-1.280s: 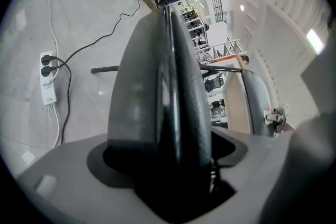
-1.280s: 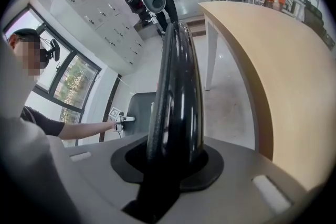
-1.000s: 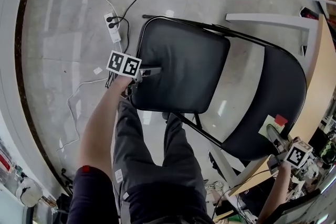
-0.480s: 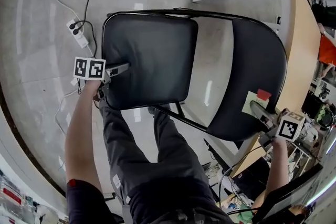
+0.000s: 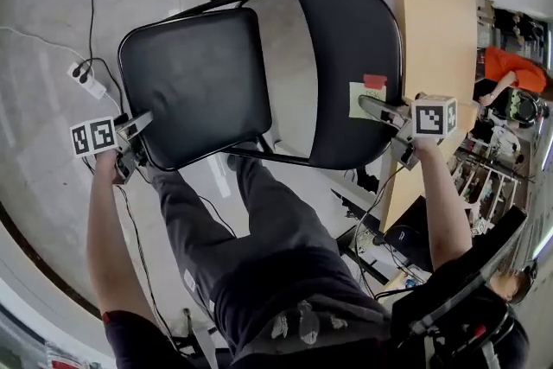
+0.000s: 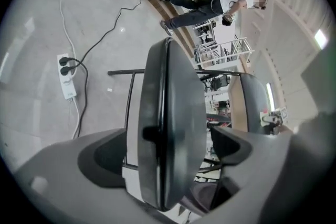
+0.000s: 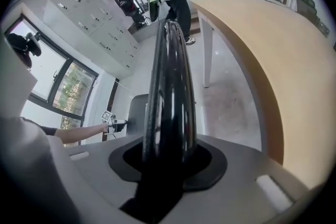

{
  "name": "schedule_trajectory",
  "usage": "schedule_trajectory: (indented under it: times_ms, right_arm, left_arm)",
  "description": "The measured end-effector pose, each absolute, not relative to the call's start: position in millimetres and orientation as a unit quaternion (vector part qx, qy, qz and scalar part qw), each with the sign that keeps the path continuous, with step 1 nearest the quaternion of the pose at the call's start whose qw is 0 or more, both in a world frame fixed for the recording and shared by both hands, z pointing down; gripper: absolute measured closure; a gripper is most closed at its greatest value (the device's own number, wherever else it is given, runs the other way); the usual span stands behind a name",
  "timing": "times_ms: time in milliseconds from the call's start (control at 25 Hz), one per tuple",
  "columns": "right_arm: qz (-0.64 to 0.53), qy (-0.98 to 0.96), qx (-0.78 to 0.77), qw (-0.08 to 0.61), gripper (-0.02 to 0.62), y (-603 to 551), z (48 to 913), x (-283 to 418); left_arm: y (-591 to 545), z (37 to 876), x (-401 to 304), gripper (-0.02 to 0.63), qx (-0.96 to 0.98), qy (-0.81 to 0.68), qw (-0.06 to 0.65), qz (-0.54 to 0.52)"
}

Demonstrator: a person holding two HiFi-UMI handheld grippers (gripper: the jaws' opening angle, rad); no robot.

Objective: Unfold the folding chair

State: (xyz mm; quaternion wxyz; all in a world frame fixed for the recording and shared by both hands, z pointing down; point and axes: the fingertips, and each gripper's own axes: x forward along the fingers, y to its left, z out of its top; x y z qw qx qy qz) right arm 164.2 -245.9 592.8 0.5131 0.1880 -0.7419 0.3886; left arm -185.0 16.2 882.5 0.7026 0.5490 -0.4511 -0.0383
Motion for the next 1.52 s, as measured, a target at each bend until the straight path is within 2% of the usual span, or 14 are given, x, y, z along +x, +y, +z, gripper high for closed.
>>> schedule_trajectory:
  times_ms: [120,160,240,360,520,840,1160,1280,1360,1400,1440,1480,1520]
  right_arm:
    - [0.388,-0.74,0.196,0.513,0.416,-248.0,598.8,161.4]
    - [0.387,-0.739,0.203,0.512,0.382,-247.4,599.1,162.3]
    - [0.388,-0.736,0.211,0.513,0.266,-245.8,596.1,163.8]
    - [0.378,-0.738,0.228,0.51,0.191,-249.1,581.3,163.9]
    - [0.313,-0.759,0.298,0.487,0.169,-261.2,547.1,179.4]
    - [0.288,-0.816,0.361,0.349,0.167,-269.2,463.3,150.4]
    - [0.247,-0.893,0.271,0.263,0.172,-259.6,396.5,101.8]
    - [0.248,-0.914,0.227,0.227,0.205,-247.2,373.8,82.4]
    - [0.243,-0.924,0.206,0.212,0.289,-235.2,362.4,63.1]
    - [0.239,-0.927,0.198,0.209,0.398,-228.7,358.8,54.6]
    - [0.233,-0.93,0.192,0.209,0.529,-222.5,356.2,47.5]
    - [0.227,-0.933,0.186,0.21,0.594,-216.6,354.2,41.7]
    - [0.222,-0.935,0.179,0.212,0.594,-211.0,352.6,37.7]
  left_arm:
    - [27.2,852.2,-201.2,0.11,0.547,-0.465,0.695,-0.025]
    - [25.0,840.9,-205.8,0.11,0.553,-0.466,0.69,-0.017]
    - [20.3,815.0,-213.4,0.11,0.563,-0.467,0.682,-0.003]
    - [15.3,774.0,-224.3,0.11,0.578,-0.467,0.67,0.017]
    - [5.3,723.5,-239.2,0.11,0.604,-0.465,0.645,0.048]
    - [-66.8,598.1,-301.3,0.114,0.673,-0.508,0.529,0.09]
    - [-120.9,467.4,-251.0,0.148,0.723,-0.55,0.415,0.049]
    - [-131.3,417.6,-221.1,0.196,0.745,-0.552,0.374,0.017]
    - [-130.9,396.2,-214.7,0.269,0.751,-0.556,0.355,0.001]
    - [-129.9,388.9,-214.8,0.347,0.749,-0.564,0.347,0.0]
    - [-129.3,383.0,-215.6,0.498,0.745,-0.576,0.338,0.005]
    - [-129.0,377.3,-214.8,0.603,0.74,-0.586,0.328,0.012]
    - [-129.0,370.6,-210.2,0.604,0.741,-0.591,0.319,0.018]
